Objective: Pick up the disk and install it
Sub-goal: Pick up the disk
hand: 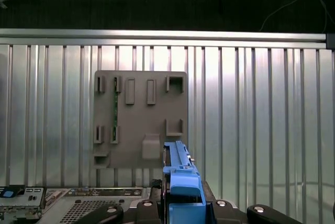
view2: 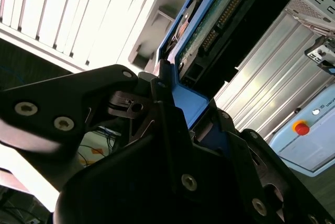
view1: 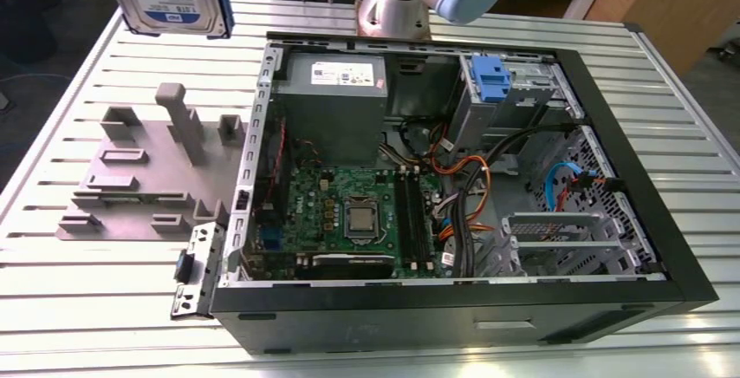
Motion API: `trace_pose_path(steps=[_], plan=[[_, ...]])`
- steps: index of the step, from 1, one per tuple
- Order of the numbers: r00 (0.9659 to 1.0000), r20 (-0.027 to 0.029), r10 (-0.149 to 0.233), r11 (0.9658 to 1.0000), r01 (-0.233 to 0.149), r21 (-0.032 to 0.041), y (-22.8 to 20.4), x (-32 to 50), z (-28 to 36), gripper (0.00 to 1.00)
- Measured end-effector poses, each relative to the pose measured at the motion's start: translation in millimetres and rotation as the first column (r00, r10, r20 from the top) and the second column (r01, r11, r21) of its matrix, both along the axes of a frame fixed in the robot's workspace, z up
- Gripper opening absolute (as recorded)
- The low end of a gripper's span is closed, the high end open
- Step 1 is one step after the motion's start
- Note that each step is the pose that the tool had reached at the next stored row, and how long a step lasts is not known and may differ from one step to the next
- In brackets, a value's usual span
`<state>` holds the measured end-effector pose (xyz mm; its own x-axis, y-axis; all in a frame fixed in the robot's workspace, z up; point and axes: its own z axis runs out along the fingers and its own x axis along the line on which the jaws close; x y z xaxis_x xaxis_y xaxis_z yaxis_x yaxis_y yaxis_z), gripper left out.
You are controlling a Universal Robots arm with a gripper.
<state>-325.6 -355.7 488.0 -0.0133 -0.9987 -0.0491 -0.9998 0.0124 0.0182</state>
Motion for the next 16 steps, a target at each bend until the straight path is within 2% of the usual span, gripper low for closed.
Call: trace_pose_path(steps=[6,9,13,16], plan=[[1.0,-0.0001,0.0,1.0,0.0,0.0,-0.9,2.4,0.0,0.36],[1.0,0.0,0.0,1.0,0.0,0.0,-5.2,2.7,-0.1,0.36],[1.0,0.0,0.0,1.0,0.0,0.0,-13.1,3.0,-0.2,0.36],[1.0,-0.0001,0.0,1.0,0.0,0.0,-15.8,3.2,-0.2,0.36]])
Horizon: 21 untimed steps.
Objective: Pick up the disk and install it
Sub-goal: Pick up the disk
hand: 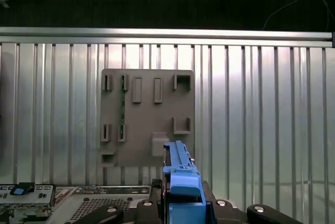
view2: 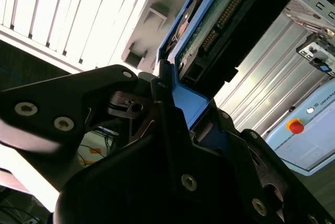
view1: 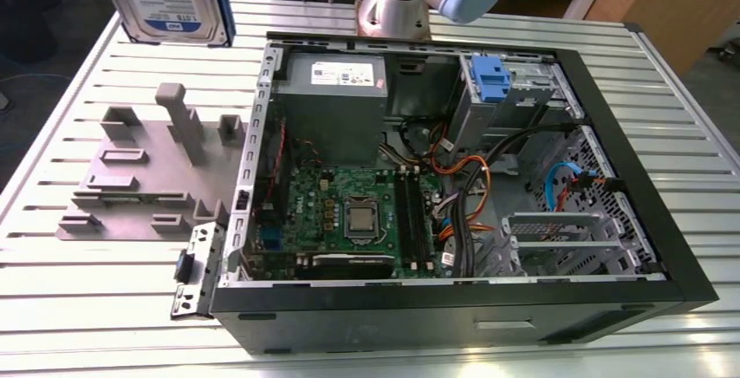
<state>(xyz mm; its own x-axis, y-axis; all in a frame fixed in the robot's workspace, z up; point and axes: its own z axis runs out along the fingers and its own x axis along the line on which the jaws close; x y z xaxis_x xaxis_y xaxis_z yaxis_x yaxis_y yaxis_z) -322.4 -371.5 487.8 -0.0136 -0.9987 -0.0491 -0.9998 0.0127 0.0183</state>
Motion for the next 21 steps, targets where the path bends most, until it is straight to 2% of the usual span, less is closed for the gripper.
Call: trace_pose_path(steps=[21], plan=[[1.0,0.0,0.0,1.0,0.0,0.0,-0.5,4.2,0.0,0.36]])
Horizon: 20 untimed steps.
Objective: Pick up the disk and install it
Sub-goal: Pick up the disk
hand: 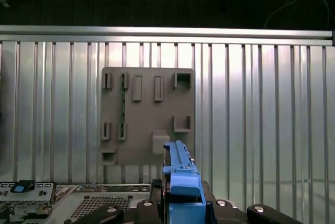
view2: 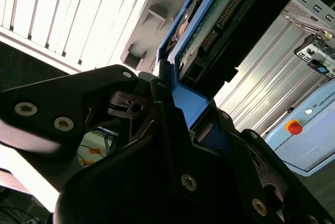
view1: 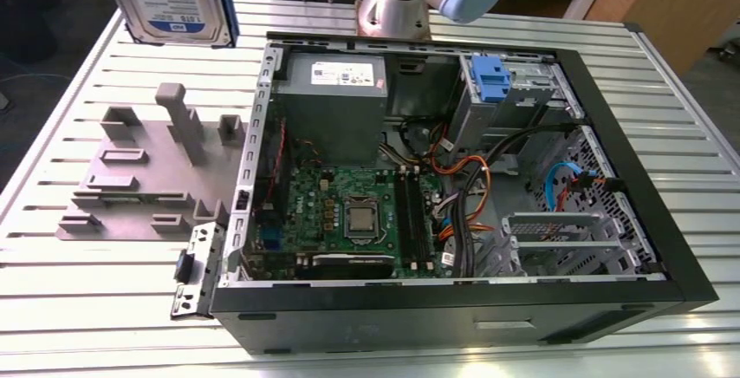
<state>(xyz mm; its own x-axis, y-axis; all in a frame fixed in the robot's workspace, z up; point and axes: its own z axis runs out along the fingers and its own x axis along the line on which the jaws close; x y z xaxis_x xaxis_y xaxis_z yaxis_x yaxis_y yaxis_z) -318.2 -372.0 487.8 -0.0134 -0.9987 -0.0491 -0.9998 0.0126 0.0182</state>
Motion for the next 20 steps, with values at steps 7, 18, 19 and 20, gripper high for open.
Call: trace_pose_path(steps=[7,18,19,20], plan=[[1.0,0.0,0.0,1.0,0.0,-0.0002,-0.1,6.5,0.0,0.36],[1.0,0.0,0.0,1.0,0.0,-0.0003,-0.2,15.1,0.0,0.36],[1.0,0.0,0.0,1.0,0.0,-0.0003,-0.2,15.7,0.0,0.36],[1.0,0.0,0.0,1.0,0.0,-0.0003,-0.2,16.3,0.0,0.36]])
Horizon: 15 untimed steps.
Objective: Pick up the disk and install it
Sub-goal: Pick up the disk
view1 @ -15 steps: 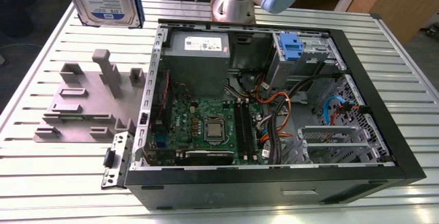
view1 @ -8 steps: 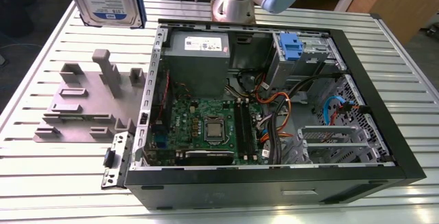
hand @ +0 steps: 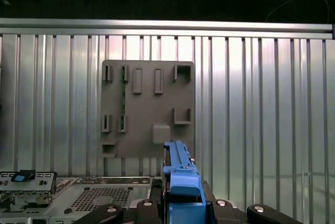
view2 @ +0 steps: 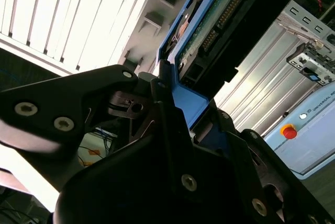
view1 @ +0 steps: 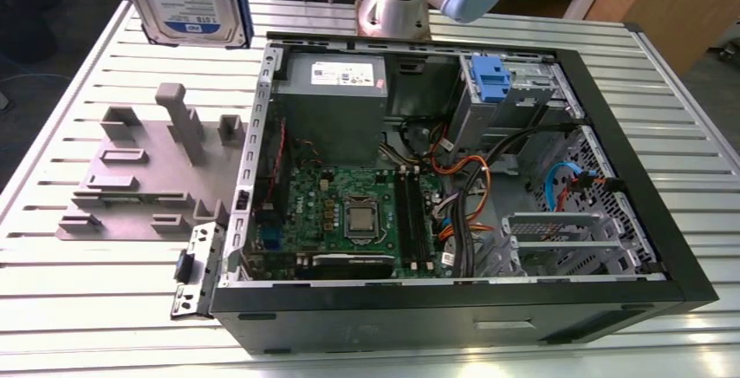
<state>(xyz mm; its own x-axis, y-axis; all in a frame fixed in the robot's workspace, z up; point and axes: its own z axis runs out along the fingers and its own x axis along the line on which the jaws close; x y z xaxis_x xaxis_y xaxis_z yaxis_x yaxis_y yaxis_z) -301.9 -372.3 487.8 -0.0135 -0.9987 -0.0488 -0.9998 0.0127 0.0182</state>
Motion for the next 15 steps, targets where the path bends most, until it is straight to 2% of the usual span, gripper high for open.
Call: trace_pose_path(steps=[15], plan=[[1.0,0.0,0.0,1.0,0.0,-0.0002,0.0,5.5,0.0,0.36]])
